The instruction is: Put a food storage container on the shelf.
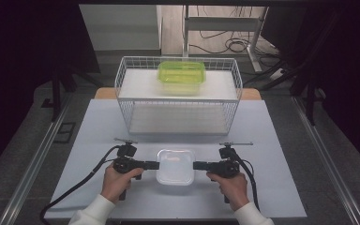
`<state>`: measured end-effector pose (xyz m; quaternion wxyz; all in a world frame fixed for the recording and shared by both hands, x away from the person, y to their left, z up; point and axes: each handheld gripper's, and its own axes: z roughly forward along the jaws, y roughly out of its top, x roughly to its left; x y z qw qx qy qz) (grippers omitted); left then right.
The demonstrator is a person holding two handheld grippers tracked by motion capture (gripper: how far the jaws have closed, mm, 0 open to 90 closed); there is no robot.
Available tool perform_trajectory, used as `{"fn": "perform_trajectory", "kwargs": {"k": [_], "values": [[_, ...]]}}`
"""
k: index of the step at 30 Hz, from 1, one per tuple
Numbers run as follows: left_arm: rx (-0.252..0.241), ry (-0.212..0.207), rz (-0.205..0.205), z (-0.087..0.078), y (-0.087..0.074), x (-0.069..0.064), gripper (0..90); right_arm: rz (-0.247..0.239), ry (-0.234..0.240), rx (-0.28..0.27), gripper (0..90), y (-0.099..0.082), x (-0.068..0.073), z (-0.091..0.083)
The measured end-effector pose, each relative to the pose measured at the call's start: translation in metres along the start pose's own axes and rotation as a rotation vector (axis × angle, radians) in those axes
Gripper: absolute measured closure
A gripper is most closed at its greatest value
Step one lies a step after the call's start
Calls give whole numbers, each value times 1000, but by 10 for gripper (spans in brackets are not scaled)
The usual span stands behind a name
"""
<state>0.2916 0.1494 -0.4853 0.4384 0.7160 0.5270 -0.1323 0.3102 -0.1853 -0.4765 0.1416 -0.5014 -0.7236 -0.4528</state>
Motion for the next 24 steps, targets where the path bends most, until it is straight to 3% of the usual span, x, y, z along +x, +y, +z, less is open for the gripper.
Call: {"fn": "perform_trajectory", "kwargs": {"k": [17,24], "values": [[-54,28,80,-13,1,-17,783,-100,5,-36,799,5,7,-7],[-76,-3,92,-19,2,-21,787,-125,18,-51,799,8,13,-14]]}}
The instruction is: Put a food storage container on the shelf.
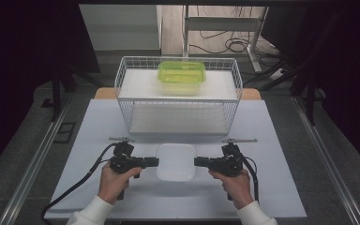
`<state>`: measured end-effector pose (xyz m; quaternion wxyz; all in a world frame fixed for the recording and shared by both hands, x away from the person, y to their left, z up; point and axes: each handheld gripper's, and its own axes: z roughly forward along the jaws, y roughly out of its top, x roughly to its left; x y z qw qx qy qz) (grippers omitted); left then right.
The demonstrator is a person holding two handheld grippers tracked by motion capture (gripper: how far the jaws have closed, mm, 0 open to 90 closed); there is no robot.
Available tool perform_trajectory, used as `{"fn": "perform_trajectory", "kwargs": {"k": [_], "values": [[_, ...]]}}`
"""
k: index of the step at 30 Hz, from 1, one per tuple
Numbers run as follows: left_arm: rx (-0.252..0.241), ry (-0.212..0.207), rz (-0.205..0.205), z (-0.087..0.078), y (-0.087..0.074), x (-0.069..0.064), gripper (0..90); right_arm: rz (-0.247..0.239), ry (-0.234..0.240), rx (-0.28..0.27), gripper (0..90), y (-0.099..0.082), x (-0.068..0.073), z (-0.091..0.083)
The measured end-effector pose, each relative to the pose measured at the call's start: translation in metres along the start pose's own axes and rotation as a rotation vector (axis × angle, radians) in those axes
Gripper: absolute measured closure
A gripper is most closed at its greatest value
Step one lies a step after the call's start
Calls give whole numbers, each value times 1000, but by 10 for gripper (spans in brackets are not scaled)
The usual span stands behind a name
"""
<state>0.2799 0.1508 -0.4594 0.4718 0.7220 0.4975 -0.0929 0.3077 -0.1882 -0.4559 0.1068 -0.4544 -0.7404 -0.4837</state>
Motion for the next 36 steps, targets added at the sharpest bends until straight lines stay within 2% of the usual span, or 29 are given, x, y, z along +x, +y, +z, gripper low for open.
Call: {"fn": "perform_trajectory", "kwargs": {"k": [3,5,12,17,30,36], "values": [[-7,1,10,-3,1,-3,788,-24,-3,-11,798,2,4,-2],[-13,14,33,-5,3,-6,788,-39,-7,-17,798,3,7,-4],[-34,6,60,-13,9,-14,790,-57,2,-41,798,7,12,-10],[-57,16,99,-20,15,-22,791,-110,-14,-61,796,13,20,-14],[-92,3,146,-35,29,-34,793,-171,-9,-106,795,28,35,-28],[-103,12,162,-41,39,-39,793,-192,-13,-121,795,36,42,-31]]}}
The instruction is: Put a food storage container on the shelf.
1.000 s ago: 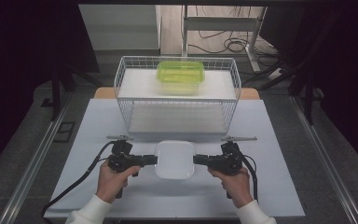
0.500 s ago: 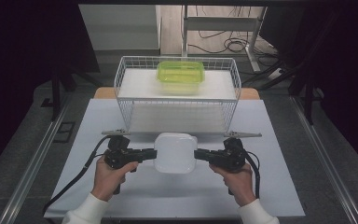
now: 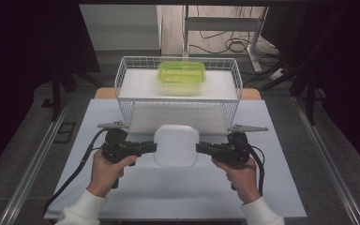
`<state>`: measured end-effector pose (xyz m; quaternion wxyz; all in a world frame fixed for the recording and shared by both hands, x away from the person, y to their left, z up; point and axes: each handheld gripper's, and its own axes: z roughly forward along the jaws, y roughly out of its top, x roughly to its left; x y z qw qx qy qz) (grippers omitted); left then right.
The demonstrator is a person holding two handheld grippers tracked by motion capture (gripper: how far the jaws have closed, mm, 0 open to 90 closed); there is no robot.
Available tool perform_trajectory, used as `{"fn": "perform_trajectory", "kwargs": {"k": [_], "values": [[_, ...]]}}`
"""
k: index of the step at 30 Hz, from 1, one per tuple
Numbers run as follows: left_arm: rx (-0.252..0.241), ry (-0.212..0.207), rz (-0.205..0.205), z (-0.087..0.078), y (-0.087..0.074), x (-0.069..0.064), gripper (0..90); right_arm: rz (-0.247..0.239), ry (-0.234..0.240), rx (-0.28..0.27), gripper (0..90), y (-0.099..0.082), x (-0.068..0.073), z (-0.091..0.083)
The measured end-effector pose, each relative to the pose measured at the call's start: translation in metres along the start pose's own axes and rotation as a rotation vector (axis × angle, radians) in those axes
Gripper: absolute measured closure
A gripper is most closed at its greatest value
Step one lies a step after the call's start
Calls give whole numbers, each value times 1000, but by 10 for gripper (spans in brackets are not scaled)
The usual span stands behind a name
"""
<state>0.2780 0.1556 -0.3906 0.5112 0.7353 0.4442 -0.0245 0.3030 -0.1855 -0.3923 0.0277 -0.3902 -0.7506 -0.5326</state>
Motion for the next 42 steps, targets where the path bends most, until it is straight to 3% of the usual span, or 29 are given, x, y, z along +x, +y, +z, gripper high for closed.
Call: {"fn": "perform_trajectory", "kwargs": {"k": [12,22,33,42], "values": [[-26,4,27,-13,20,-5,792,-31,12,-24,794,24,9,-5],[-33,-1,31,-13,35,-6,792,-31,17,-44,795,35,9,-9],[-51,0,40,-15,61,-4,791,-27,26,-69,797,60,5,-11],[-75,6,56,-23,90,-6,790,-46,22,-92,798,90,9,-14]]}}
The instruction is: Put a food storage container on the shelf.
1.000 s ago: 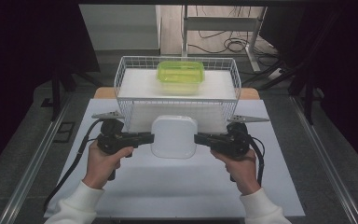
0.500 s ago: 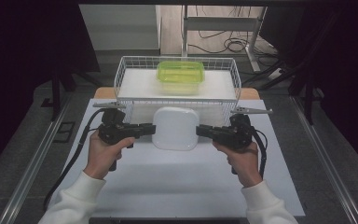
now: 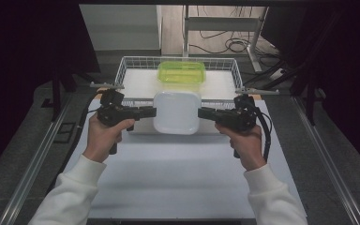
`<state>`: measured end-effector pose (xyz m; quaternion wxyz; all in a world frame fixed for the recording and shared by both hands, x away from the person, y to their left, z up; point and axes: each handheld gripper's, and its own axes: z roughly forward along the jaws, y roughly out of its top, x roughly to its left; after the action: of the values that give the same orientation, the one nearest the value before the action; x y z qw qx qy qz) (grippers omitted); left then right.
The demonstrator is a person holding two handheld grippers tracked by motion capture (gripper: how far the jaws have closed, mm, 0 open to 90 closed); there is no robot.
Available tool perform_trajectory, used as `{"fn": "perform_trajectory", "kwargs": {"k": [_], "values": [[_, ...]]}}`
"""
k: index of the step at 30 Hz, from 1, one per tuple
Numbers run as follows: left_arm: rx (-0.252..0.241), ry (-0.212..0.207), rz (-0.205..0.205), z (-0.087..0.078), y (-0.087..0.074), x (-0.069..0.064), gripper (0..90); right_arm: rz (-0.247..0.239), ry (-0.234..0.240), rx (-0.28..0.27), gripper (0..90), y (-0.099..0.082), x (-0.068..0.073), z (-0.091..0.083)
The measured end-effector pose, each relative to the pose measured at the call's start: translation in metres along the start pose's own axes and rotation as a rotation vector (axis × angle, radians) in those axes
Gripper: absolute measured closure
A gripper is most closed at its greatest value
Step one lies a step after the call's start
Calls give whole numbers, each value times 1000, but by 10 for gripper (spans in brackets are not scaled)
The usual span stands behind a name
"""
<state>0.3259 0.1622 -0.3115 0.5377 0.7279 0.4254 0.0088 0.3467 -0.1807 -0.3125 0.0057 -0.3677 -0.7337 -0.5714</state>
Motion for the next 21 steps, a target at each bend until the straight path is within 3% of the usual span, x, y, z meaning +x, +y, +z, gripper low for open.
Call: {"fn": "perform_trajectory", "kwargs": {"k": [10,21], "values": [[-11,5,28,-2,44,3,790,-1,-13,-32,798,39,-3,0],[-12,-6,30,3,90,23,790,6,-17,-63,798,80,-18,11]]}}
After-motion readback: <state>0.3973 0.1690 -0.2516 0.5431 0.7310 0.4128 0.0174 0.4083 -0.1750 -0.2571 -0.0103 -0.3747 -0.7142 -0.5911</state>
